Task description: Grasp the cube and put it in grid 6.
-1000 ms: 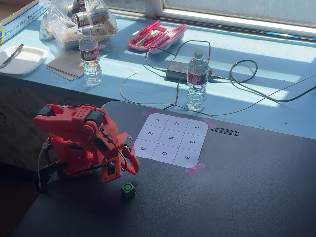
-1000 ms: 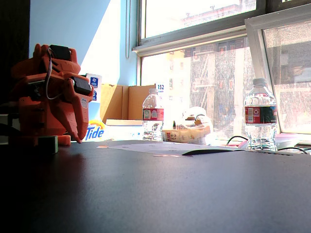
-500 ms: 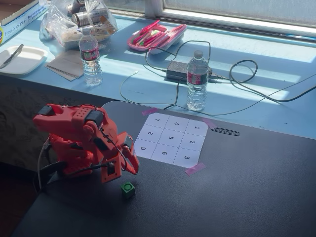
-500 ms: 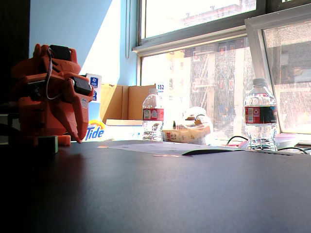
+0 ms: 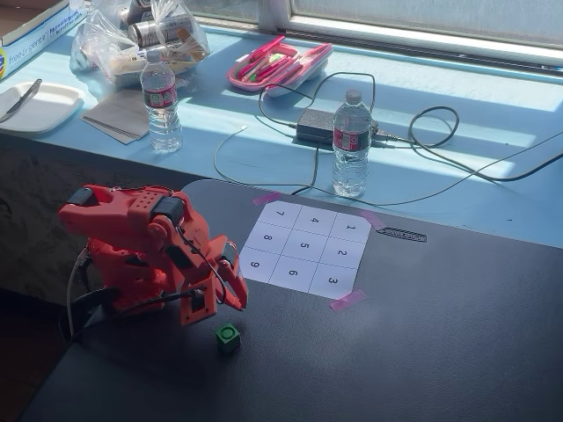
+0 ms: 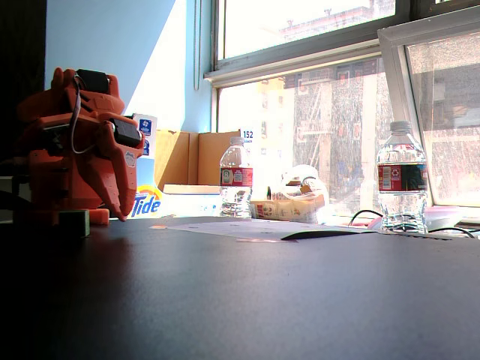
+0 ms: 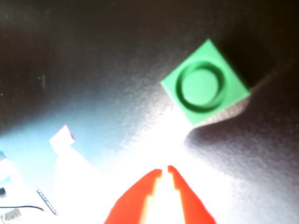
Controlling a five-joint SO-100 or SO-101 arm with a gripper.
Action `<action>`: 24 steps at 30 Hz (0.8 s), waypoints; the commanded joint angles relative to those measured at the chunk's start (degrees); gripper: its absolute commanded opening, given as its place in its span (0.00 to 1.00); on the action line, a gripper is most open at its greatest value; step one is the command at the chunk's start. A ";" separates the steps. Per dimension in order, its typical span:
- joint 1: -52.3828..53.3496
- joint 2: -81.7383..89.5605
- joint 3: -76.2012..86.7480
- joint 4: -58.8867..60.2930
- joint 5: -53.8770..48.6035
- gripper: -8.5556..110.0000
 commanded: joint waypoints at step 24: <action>2.90 0.18 -7.65 2.46 5.36 0.19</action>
